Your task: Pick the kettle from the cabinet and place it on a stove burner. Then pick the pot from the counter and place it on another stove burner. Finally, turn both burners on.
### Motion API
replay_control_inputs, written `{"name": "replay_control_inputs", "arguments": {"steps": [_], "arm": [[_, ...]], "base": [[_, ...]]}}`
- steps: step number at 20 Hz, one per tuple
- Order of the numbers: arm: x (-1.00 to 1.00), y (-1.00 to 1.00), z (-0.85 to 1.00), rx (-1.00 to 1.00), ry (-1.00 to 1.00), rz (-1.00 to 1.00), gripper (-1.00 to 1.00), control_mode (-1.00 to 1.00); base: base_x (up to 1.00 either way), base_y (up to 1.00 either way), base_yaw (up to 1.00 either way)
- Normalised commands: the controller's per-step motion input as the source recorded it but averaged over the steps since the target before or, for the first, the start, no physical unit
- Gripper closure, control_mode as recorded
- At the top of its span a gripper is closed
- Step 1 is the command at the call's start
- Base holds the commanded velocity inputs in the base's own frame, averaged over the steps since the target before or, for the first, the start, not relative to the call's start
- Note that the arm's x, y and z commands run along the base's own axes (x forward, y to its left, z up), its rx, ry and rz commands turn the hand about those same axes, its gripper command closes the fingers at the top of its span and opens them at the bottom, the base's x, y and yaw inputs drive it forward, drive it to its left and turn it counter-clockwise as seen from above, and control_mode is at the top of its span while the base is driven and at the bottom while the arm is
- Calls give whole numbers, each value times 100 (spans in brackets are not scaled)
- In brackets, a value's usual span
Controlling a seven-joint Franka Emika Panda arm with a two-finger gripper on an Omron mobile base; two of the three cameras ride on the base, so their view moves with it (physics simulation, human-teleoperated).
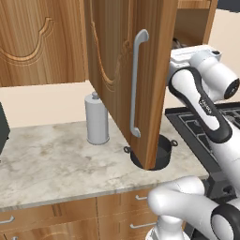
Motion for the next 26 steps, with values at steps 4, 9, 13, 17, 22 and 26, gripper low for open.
{"name": "replay_control_inputs", "arguments": {"steps": [4, 9, 13, 17, 22, 26], "arm": [[-53, -11, 0, 2, 0, 0, 100, -100], [-51, -7, 0, 1, 0, 0, 100, -100], [-46, -6, 0, 0, 0, 0, 100, -100], [-40, -3, 0, 0, 0, 0, 100, -100], [-13, 0, 0, 0, 0, 0, 100, -100], [0, 0, 0, 0, -1, 0, 100, -100]], "base": [[0, 0, 0], [0, 0, 0], [0, 0, 0], [0, 0, 0], [0, 0, 0], [0, 0, 0]]}}
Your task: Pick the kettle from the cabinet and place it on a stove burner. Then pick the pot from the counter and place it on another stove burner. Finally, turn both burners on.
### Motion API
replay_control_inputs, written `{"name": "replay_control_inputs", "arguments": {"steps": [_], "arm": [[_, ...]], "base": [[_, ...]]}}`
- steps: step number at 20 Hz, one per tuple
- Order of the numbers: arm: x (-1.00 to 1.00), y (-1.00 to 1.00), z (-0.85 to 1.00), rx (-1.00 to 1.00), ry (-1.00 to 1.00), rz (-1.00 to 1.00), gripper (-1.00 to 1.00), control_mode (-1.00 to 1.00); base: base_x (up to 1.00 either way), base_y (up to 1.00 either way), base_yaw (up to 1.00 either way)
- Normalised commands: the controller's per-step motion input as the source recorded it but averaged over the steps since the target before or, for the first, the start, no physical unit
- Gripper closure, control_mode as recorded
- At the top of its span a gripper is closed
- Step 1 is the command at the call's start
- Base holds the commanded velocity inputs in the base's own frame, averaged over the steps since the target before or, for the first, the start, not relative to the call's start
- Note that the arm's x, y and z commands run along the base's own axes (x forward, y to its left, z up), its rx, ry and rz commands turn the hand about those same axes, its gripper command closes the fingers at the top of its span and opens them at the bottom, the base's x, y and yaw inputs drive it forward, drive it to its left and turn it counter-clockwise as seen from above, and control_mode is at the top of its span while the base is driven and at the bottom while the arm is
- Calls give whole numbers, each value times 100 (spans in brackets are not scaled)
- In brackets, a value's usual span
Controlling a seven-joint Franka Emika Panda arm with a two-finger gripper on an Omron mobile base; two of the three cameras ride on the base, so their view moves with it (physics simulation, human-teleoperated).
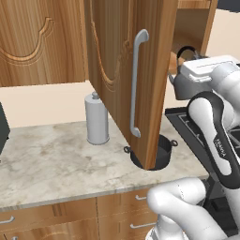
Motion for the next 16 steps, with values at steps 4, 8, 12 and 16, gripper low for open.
{"name": "replay_control_inputs", "arguments": {"steps": [4, 8, 12, 16], "arm": [[0, 0, 0, 0, 0, 0, 100, 100], [0, 0, 0, 0, 0, 0, 100, 100], [0, 0, 0, 0, 0, 0, 100, 100], [0, 0, 0, 0, 0, 0, 100, 100]], "base": [[-26, -24, -3], [-41, -40, -2], [-47, -42, 0], [-41, -44, 0]]}}
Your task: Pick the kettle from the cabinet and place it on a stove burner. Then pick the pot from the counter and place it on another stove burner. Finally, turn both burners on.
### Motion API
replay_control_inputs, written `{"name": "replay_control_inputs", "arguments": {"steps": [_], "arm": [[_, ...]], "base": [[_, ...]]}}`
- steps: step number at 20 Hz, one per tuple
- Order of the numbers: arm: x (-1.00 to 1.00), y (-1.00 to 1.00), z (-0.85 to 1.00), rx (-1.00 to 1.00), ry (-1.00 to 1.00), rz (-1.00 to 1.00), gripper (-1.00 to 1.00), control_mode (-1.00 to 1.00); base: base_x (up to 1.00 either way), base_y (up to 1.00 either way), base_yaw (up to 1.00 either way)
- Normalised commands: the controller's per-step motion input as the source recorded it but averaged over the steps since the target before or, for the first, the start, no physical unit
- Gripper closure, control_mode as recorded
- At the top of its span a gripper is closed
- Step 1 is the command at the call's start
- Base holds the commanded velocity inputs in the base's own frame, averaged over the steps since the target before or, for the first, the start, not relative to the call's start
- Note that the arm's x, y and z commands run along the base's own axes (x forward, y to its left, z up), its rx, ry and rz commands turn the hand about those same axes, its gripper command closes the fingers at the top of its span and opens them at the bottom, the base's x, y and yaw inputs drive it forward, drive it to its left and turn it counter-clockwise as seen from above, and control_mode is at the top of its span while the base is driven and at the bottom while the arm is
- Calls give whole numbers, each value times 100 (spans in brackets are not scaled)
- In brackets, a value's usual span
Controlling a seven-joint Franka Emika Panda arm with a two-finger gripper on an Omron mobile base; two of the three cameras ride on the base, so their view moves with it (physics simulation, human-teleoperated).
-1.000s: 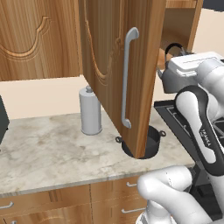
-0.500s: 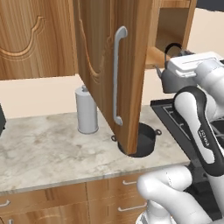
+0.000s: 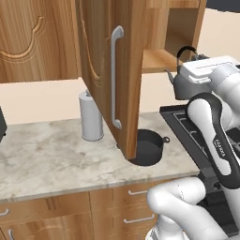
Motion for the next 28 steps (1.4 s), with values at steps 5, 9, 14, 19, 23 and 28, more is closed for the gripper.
{"name": "replay_control_inputs", "arguments": {"steps": [5, 9, 14, 19, 23, 28], "arm": [[0, 0, 0, 0, 0, 0, 100, 100], [0, 0, 0, 0, 0, 0, 100, 100], [0, 0, 0, 0, 0, 0, 100, 100], [0, 0, 0, 0, 0, 0, 100, 100], [0, 0, 0, 0, 0, 0, 100, 100], [0, 0, 0, 0, 0, 0, 100, 100]], "base": [[-57, -46, 0], [-55, -49, 0], [-35, -54, 0], [-22, -58, 1], [-17, -61, 3], [-9, -63, 5]]}}
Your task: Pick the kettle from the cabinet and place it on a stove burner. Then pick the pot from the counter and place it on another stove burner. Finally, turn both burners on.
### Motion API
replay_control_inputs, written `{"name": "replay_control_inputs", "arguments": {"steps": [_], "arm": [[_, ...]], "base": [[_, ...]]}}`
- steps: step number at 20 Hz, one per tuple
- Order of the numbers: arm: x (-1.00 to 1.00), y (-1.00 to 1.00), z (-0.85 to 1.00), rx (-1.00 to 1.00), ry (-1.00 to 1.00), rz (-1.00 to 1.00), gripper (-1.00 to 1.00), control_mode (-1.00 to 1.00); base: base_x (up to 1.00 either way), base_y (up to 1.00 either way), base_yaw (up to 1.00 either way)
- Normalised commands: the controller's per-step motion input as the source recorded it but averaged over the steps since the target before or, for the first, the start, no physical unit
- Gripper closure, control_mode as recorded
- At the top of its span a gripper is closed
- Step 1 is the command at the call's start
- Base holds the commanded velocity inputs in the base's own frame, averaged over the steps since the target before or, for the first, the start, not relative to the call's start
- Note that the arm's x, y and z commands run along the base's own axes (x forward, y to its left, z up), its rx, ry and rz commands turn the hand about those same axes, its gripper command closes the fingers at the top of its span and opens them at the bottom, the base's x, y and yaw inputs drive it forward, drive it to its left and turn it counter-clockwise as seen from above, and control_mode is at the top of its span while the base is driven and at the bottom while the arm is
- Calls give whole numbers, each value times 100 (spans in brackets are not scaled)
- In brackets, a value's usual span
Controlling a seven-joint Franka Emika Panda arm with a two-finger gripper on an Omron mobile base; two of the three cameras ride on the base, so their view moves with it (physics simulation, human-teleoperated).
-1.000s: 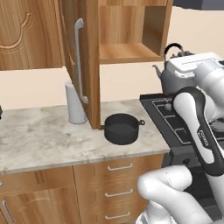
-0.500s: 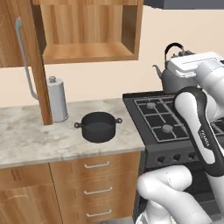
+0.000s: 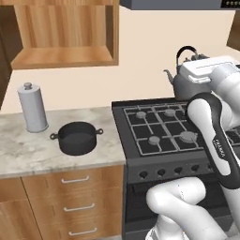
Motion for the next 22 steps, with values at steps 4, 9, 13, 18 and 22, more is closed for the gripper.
{"name": "replay_control_inputs", "arguments": {"steps": [4, 9, 13, 18, 22], "arm": [[0, 0, 0, 0, 0, 0, 100, 100], [0, 0, 0, 0, 0, 0, 100, 100], [0, 0, 0, 0, 0, 0, 100, 100], [0, 0, 0, 0, 0, 0, 100, 100], [0, 0, 0, 0, 0, 0, 100, 100]], "base": [[0, -64, 6], [4, -61, 6], [13, -52, 8], [29, -27, 7], [42, -13, 4]]}}
